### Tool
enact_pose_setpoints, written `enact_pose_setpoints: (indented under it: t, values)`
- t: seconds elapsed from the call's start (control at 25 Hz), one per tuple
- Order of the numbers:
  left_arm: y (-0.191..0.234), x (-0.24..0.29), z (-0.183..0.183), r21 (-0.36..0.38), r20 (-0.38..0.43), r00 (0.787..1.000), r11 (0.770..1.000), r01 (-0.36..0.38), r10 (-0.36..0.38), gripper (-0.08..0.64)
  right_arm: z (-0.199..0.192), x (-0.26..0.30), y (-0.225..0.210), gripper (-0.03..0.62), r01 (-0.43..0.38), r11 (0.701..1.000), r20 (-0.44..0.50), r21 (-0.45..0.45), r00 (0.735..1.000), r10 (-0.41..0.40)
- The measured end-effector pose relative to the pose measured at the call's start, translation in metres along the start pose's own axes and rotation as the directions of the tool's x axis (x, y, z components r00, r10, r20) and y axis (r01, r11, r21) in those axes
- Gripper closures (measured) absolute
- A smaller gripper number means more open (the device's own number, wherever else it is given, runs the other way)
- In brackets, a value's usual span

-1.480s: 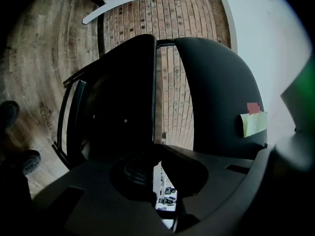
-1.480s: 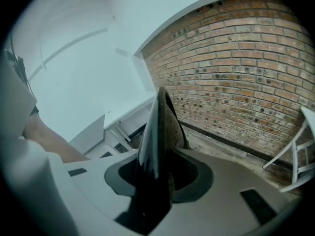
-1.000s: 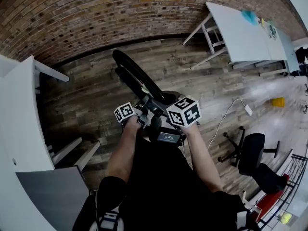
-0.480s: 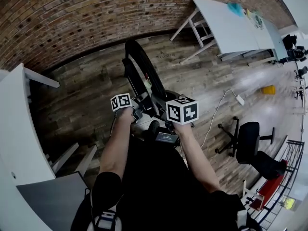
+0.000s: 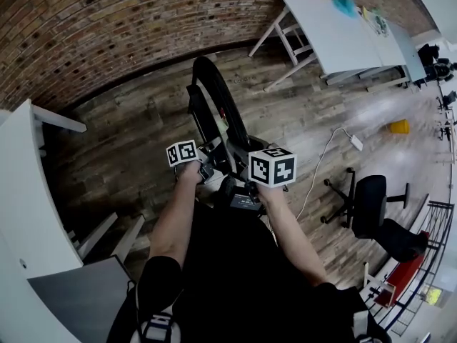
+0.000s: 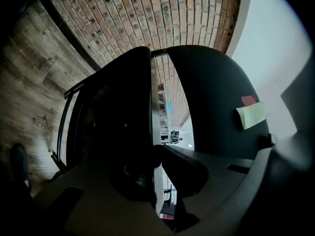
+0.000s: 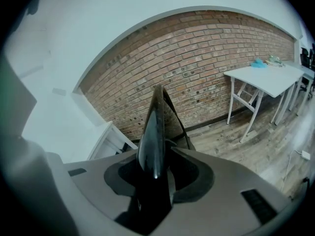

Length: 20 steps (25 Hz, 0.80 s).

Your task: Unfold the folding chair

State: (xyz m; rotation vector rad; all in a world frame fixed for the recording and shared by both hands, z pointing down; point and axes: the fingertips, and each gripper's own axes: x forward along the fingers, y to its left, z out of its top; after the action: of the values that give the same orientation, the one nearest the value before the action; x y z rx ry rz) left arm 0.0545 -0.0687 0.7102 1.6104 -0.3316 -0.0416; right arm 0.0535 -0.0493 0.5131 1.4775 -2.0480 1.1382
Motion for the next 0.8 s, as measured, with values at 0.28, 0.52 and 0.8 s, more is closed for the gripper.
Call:
enact_pose_setpoints:
  t: [0.28,0.52,0.8]
  values:
    - [0.001,-0.002,0.004,0.013,0.038,0.999,1.0,0.021,-0.022,0.512,0.004,0.002,-0.005,0.446,-0.036,0.999,0.001,0.024,0.999,0.036]
    - [0.002,-0.023,0.007,0.022,0.138,0.99,0.999,0.031,-0.033,0.463,0.003,0.002,-0.002,0.445,-0.069,0.997,0.006,0.034,0.998,0.069]
    - [0.011,-0.028,0.008,0.09,0.158,0.986,0.994,-0.061,0.046,0.442,0.002,0.006,0.0,0.437,-0.088,0.995,0.009,0.036,0.996,0.087]
